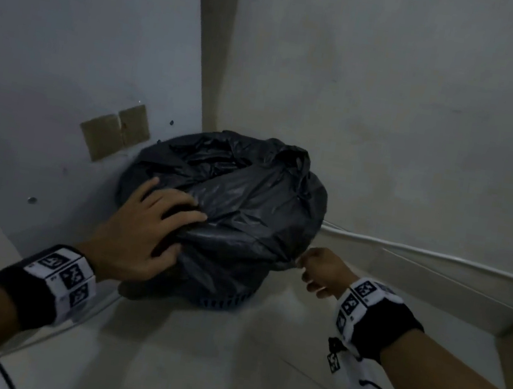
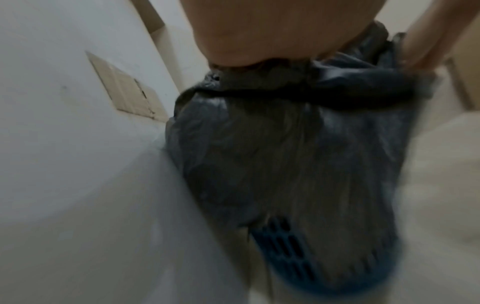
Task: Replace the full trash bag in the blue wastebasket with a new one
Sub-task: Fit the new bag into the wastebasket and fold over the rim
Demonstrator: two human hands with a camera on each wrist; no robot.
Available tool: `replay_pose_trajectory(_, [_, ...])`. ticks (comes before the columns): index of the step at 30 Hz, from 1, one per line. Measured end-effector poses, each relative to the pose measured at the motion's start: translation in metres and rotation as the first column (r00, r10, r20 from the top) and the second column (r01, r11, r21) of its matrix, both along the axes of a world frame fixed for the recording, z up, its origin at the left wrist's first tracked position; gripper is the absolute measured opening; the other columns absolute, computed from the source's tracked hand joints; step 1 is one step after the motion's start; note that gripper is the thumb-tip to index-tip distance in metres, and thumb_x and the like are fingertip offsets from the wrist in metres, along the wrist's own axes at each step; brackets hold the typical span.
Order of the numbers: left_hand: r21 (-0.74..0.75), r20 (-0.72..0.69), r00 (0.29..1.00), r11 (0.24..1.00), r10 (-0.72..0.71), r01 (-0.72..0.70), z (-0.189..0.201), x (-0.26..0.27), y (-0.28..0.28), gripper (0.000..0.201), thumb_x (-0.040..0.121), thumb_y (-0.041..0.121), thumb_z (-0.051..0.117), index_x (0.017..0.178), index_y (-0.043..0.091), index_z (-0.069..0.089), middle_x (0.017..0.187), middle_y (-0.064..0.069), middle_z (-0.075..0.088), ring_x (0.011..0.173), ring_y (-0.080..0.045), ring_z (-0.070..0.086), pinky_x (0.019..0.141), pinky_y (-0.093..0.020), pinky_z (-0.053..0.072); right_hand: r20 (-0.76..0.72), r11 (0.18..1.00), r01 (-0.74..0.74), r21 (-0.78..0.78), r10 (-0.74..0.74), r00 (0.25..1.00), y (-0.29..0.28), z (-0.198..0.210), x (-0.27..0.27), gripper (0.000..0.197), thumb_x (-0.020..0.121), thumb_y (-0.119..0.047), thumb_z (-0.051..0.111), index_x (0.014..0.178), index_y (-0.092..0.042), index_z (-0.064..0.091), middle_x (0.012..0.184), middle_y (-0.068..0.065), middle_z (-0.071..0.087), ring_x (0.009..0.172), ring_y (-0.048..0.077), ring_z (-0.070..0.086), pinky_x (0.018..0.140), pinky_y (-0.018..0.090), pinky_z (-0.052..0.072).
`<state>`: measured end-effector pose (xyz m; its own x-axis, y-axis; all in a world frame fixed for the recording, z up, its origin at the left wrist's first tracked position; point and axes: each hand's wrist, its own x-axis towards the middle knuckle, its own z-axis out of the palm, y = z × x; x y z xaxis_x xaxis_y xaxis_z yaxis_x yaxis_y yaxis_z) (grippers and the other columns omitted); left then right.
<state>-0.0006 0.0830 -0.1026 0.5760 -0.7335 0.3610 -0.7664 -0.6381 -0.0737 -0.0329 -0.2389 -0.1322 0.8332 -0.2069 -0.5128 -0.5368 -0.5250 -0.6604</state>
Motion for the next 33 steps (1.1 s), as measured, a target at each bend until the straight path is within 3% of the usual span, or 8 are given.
replay_pose_trajectory(3, [-0.122, -0.061, 0.994, 0.989, -0.095, 0.087, 0.011, -0.013, -0.023, 0.05, 0.088, 0.041, 0.043, 0.136, 0.024, 0.049, 0.136, -0.001, 0.049, 0.129, -0.019, 0.041, 0.116, -0.047, 0.019, 0.141, 0.905, 0.302, 0.298, -0.355, 0.924, -0.002, 0.005, 0.006, 0.022, 0.101, -0.021, 0.035, 0.089, -0.01, 0.05, 0.079, 0.011, 0.052, 0.06, 0.02, 0.048, 0.058, 0.027, 0.04])
replay_pose_trajectory(6, [-0.199, -0.135, 0.989, 0.98, -0.06, 0.032, 0.013, -0.028, -0.062, 0.05, 0.095, 0.055, 0.034, 0.133, 0.028, 0.051, 0.126, 0.005, 0.057, 0.115, -0.014, 0.052, 0.102, -0.033, 0.036, 0.061, 0.598, 0.458, 0.658, -0.648, 0.759, -0.001, 0.019, 0.014, 0.029, 0.102, -0.035, 0.032, 0.116, -0.016, 0.048, 0.095, 0.012, 0.054, 0.087, 0.03, 0.057, 0.073, 0.038, 0.049])
replay_pose_trajectory(9, [-0.176, -0.161, 0.986, 0.982, 0.042, -0.07, 0.006, -0.031, -0.083, 0.053, 0.096, 0.059, 0.026, 0.126, 0.026, 0.055, 0.112, 0.006, 0.062, 0.098, -0.014, 0.057, 0.079, -0.026, 0.044, -0.069, 0.387, 0.429, 0.816, -0.672, 0.737, 0.005, 0.032, 0.015, 0.061, 0.101, -0.047, 0.032, 0.149, -0.01, 0.027, 0.142, 0.02, 0.042, 0.127, 0.039, 0.047, 0.097, 0.051, 0.042])
replay_pose_trajectory(14, [-0.167, 0.019, 0.999, 0.985, -0.038, 0.04, -0.003, -0.019, -0.06, 0.035, 0.102, 0.033, 0.026, 0.102, 0.019, 0.058, 0.094, 0.004, 0.059, 0.082, -0.018, 0.048, 0.076, -0.03, 0.034, -0.023, 0.246, 0.221, 0.944, -0.619, 0.785, 0.004, 0.034, 0.014, 0.066, 0.1, -0.054, 0.024, 0.141, -0.006, 0.044, 0.142, 0.017, 0.048, 0.114, 0.036, 0.056, 0.101, 0.047, 0.038])
replay_pose_trajectory(17, [-0.243, 0.028, 0.999, 0.969, -0.038, 0.043, -0.002, -0.007, -0.033, 0.03, 0.097, 0.024, 0.03, 0.091, 0.017, 0.058, 0.09, 0.0, 0.059, 0.086, -0.021, 0.048, 0.088, -0.035, 0.032, 0.044, 0.318, 0.281, 0.906, -0.73, 0.682, -0.002, 0.025, 0.027, 0.064, 0.092, -0.052, 0.047, 0.139, -0.008, 0.047, 0.136, 0.016, 0.054, 0.117, 0.035, 0.057, 0.101, 0.048, 0.045])
replay_pose_trajectory(19, [-0.306, 0.037, 0.997, 0.951, 0.06, -0.046, -0.004, 0.001, -0.019, 0.024, 0.089, 0.018, 0.034, 0.087, 0.015, 0.058, 0.093, -0.004, 0.06, 0.089, -0.026, 0.051, 0.092, -0.04, 0.032, 0.259, 0.529, 0.381, 0.758, -0.781, 0.569, -0.003, 0.021, 0.031, 0.057, 0.089, -0.03, 0.057, 0.142, -0.013, 0.042, 0.125, 0.014, 0.057, 0.097, 0.029, 0.062, 0.087, 0.039, 0.052])
replay_pose_trajectory(24, [-0.461, 0.028, 0.992, 0.882, 0.127, -0.1, 0.003, -0.005, -0.025, 0.018, 0.083, 0.012, 0.036, 0.089, 0.01, 0.053, 0.1, -0.011, 0.058, 0.095, -0.028, 0.049, 0.089, -0.045, 0.036, 0.877, 0.952, 0.301, 0.047, -0.184, 0.444, 0.02, 0.005, 0.012, 0.03, 0.097, -0.004, 0.037, 0.121, -0.011, 0.052, 0.063, 0.002, 0.048, 0.053, 0.016, 0.043, 0.051, 0.026, 0.03])
replay_pose_trajectory(33, [-0.269, -0.066, 0.997, 0.962, 0.029, -0.046, 0.003, -0.047, -0.083, 0.038, 0.094, 0.048, 0.044, 0.12, 0.023, 0.055, 0.125, 0.003, 0.054, 0.118, -0.015, 0.048, 0.105, -0.039, 0.034, 0.363, 0.844, -0.144, -0.517, 0.368, 0.856, 0.026, -0.048, -0.021, 0.05, 0.088, -0.035, 0.032, 0.128, -0.016, 0.054, 0.111, 0.021, 0.064, 0.098, 0.04, 0.062, 0.071, 0.037, 0.044])
